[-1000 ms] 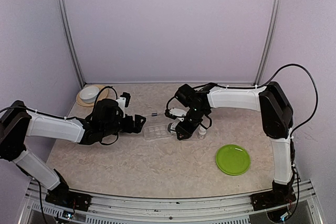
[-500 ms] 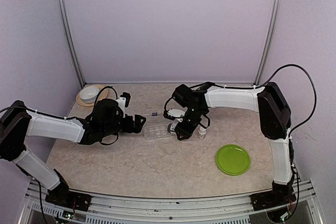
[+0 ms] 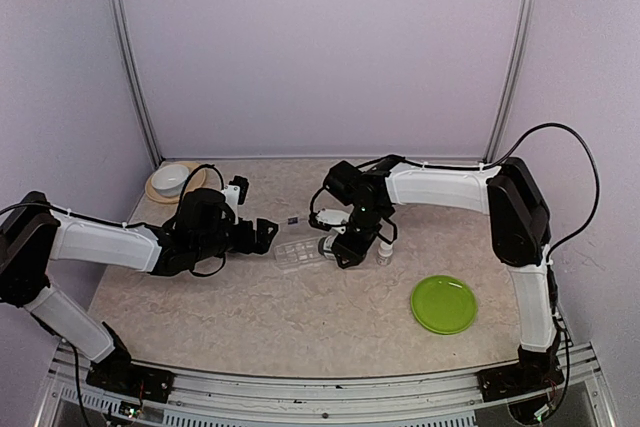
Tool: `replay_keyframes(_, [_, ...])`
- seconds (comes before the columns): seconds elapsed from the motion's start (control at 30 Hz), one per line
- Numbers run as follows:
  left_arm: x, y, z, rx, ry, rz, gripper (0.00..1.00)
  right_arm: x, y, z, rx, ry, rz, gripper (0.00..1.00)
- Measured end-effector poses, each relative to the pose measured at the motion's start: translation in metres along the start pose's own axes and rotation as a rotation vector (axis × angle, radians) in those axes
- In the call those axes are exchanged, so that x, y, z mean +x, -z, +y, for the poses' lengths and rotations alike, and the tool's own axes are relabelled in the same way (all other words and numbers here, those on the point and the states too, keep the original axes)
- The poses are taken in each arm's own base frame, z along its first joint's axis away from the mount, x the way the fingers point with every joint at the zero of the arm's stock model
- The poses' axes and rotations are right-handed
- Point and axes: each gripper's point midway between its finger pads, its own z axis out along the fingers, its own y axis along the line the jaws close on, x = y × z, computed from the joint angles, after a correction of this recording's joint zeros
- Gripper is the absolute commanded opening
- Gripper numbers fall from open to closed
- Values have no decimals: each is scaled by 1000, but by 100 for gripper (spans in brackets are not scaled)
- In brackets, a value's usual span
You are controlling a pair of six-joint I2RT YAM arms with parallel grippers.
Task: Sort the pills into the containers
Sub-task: Pour the pill into the compartment of the pill container.
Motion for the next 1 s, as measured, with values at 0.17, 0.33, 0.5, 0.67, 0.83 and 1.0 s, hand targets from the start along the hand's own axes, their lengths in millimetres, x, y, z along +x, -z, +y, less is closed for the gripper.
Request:
replay_keyframes(0.17, [0,0,0,1,0,0,99,2,2,0,4,8,11,0])
replay_keyframes(0.33, [1,0,0,2,0,2,99,3,3,-1,14,16,22,0])
replay_keyframes(0.5, [1,-1,0,2,0,4,99,4,4,-2,20,18,28,0])
replay_keyframes(0.67, [2,-1,0,1,-1,7,99,5,4,-2,23,18,35,0])
replay_keyframes(0.83, [3,-1,0,1,-1,7,99,6,4,-3,25,18,39,0])
replay_keyframes(1.0, [3,-1,0,1,-1,7,99,5,5,-3,29,18,39,0])
